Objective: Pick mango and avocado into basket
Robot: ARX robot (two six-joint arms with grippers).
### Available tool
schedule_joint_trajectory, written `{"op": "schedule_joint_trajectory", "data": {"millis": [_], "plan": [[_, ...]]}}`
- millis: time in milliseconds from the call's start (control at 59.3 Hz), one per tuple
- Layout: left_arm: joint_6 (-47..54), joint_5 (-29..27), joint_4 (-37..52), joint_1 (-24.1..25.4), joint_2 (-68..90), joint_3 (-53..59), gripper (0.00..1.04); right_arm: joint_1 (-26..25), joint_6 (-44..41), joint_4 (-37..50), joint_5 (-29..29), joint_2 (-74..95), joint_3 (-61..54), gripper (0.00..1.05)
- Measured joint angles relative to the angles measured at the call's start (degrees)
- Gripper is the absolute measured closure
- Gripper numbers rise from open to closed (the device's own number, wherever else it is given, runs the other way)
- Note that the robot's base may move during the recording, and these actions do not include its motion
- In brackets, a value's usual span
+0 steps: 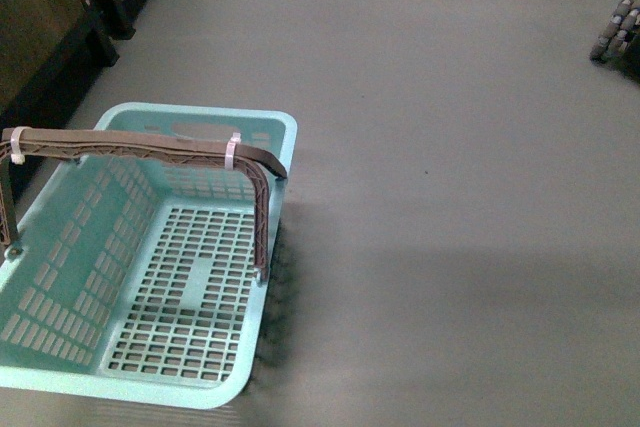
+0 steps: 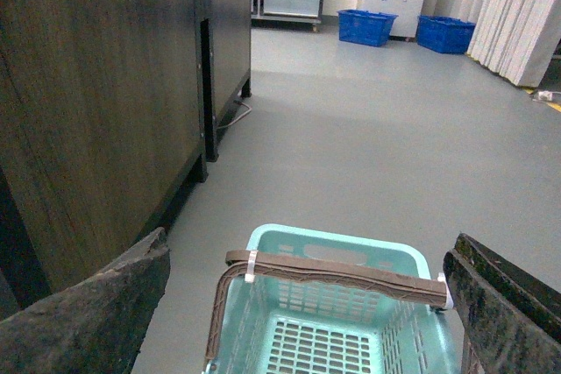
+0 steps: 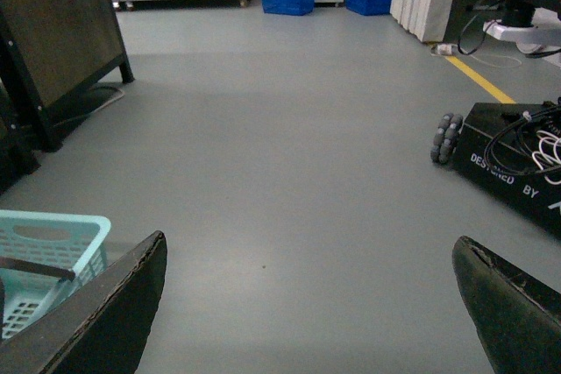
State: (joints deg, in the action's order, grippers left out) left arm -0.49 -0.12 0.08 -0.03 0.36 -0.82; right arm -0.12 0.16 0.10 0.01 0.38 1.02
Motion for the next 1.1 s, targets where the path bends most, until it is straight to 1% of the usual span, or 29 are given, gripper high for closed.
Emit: {"op": "schedule_joint_trajectory", "data": {"millis": [590,607,641,658,675,692,709,725,742,810,844,911,1012,1097], "plan": [[0.0,0.0,0.0,0.0,0.0,0.0,0.09,0.0,0.0,0.0,0.0,0.0,0.0,0.09],[-0.9,-1.0,-0.9,-0.3,0.5,-0.2,0.09,0.0,0.0,0.0,0.0,0.0,0.0,0.09],[-7.3,-5.6,-8.0,-2.0,4.1,-3.0,0.09,0.0,0.0,0.0,0.0,0.0,0.0,0.09],[-12.0,-8.5,-12.2,-3.0,8.0,-5.1,0.09,0.0,0.0,0.0,0.0,0.0,0.0,0.09],[-16.2,-9.7,-14.5,-3.5,11.4,-6.6,0.09,0.0,0.0,0.0,0.0,0.0,0.0,0.09],[-18.3,-9.9,-15.2,-3.6,13.3,-7.1,0.09,0.0,0.0,0.0,0.0,0.0,0.0,0.09],[-22.5,-9.9,-15.4,-3.6,16.8,-7.8,0.09,0.0,0.0,0.0,0.0,0.0,0.0,0.09],[-26.7,-9.6,-14.7,-3.6,20.2,-8.3,0.09,0.0,0.0,0.0,0.0,0.0,0.0,0.09],[-28.7,-9.5,-14.1,-3.6,21.9,-8.4,0.09,0.0,0.0,0.0,0.0,0.0,0.0,0.09],[-42.5,-7.0,-5.6,-2.8,34.9,-9.5,0.09,0.0,0.0,0.0,0.0,0.0,0.0,0.09],[-50.3,-5.5,0.9,-2.0,43.2,-10.6,0.09,0.0,0.0,0.0,0.0,0.0,0.0,0.09],[-60.7,-2.3,14.4,-0.7,60.4,-14.4,0.09,0.0,0.0,0.0,0.0,0.0,0.0,0.09],[-68.0,0.0,25.4,-0.7,77.3,-19.6,0.09,0.0,0.0,0.0,0.0,0.0,0.0,0.09],[-73.5,0.7,31.1,-1.2,89.6,-24.2,0.09,0.0,0.0,0.0,0.0,0.0,0.0,0.09]]}}
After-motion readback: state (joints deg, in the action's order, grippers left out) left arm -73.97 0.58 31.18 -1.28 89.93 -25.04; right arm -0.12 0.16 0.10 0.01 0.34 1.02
